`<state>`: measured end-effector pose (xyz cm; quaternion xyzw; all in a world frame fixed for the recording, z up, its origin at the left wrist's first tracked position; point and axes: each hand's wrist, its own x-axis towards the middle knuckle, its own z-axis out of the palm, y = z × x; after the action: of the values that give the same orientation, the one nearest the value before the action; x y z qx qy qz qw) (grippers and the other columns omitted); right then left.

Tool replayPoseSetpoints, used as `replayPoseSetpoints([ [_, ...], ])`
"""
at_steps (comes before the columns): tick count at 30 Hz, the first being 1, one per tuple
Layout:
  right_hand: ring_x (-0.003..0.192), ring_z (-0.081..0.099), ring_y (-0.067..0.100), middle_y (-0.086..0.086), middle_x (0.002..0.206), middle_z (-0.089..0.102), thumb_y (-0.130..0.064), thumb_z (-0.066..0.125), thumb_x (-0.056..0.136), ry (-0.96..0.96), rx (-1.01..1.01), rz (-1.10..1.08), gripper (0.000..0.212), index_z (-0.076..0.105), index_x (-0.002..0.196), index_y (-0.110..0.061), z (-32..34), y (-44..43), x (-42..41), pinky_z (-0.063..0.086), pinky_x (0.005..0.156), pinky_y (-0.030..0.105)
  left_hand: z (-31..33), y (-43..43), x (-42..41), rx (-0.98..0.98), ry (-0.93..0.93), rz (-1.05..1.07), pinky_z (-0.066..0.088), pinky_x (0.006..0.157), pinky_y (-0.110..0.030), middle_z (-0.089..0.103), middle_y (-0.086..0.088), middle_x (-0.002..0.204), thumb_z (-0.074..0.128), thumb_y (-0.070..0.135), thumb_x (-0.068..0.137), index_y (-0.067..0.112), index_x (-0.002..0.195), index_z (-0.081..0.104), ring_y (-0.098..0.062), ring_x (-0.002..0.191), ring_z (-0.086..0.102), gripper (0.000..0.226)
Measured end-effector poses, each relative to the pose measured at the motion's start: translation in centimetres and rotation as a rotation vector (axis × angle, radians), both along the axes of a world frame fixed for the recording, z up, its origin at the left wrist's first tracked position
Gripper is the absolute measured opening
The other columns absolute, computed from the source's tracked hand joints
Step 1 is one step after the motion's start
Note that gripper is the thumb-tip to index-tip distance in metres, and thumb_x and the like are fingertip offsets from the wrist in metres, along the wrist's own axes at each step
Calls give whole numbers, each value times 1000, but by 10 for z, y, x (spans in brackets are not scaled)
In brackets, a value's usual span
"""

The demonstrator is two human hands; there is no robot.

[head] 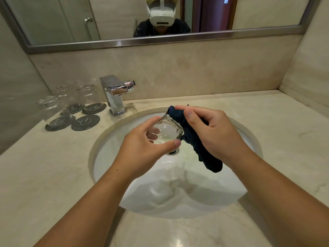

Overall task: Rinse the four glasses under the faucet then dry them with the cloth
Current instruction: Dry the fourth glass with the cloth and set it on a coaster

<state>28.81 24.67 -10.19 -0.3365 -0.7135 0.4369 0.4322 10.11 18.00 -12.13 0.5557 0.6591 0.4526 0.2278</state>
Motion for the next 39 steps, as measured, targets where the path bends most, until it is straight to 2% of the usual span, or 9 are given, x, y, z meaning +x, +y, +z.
replayPoseSetpoints([
  [2, 66, 69, 3, -24, 73, 72, -28, 54, 111, 17, -14, -1, 28, 77, 125, -31, 2, 0, 2, 48, 49, 13, 0, 0, 2, 52, 28, 8, 49, 87, -14, 68, 14, 116, 96, 47, 73, 64, 127, 53, -1, 107, 65, 71],
  [5, 69, 73, 36, -7, 75, 74, -35, 54, 110, 54, -61, 22, 27, 78, 121, -39, 5, 0, 4, 54, 44, 35, 2, 0, 2, 122, 82, 7, 50, 88, -12, 66, 16, 118, 96, 47, 70, 65, 127, 52, 3, 105, 64, 74],
  [7, 64, 72, 35, -1, 75, 74, -37, 54, 110, 70, -104, 52, 27, 78, 122, -38, 6, 1, 6, 54, 47, 44, 2, -1, 1, 150, 143, -4, 49, 88, -13, 64, 18, 119, 95, 50, 69, 69, 124, 50, 5, 104, 62, 73],
  [12, 48, 66, 20, 5, 69, 73, -38, 56, 108, 90, -206, 72, 27, 78, 122, -32, 9, 6, 13, 49, 46, 29, 0, -3, -3, 179, 290, -48, 46, 87, -7, 61, 20, 121, 90, 57, 70, 45, 145, 59, 8, 109, 59, 82],
  [17, 49, 65, 16, 3, 75, 75, -35, 56, 109, 138, -303, 72, 29, 80, 118, -22, 9, 9, 15, 49, 46, 24, 0, -5, 0, 179, 315, -99, 48, 88, -10, 62, 18, 125, 91, 56, 71, 48, 145, 58, 6, 110, 59, 81],
  [24, 56, 69, 17, 6, 76, 76, -37, 55, 109, 289, -435, 63, 34, 79, 101, -13, 10, 9, 12, 54, 49, 25, 8, -6, 7, 69, -35, -100, 56, 88, -17, 73, 14, 115, 89, 60, 64, 67, 124, 55, 2, 105, 69, 70],
  [29, 99, 77, 36, 9, 107, 81, -43, 51, 109, 290, -361, 49, 33, 78, 119, -28, 3, 3, 0, 62, 88, 55, 7, -5, 17, 30, -300, -131, 57, 89, -28, 81, 14, 104, 75, 54, 85, 38, 121, 72, -3, 100, 75, 40],
  [33, 100, 74, 46, 6, 111, 80, -42, 48, 111, 219, -259, 75, 31, 69, 134, -42, 2, -8, -9, 62, 78, 61, 6, -2, 19, 29, -410, -85, 56, 87, -25, 81, 17, 96, 69, 59, 78, 33, 115, 73, -2, 97, 76, 46],
  [39, 70, 71, 15, -13, 91, 73, -33, 52, 111, 156, -71, 43, 40, 57, 147, -51, -8, -18, -22, 59, 60, 27, 2, 4, 13, 70, -475, 6, 58, 101, -37, 83, 6, 108, 80, 72, 78, 24, 136, 68, -13, 105, 79, 76],
])
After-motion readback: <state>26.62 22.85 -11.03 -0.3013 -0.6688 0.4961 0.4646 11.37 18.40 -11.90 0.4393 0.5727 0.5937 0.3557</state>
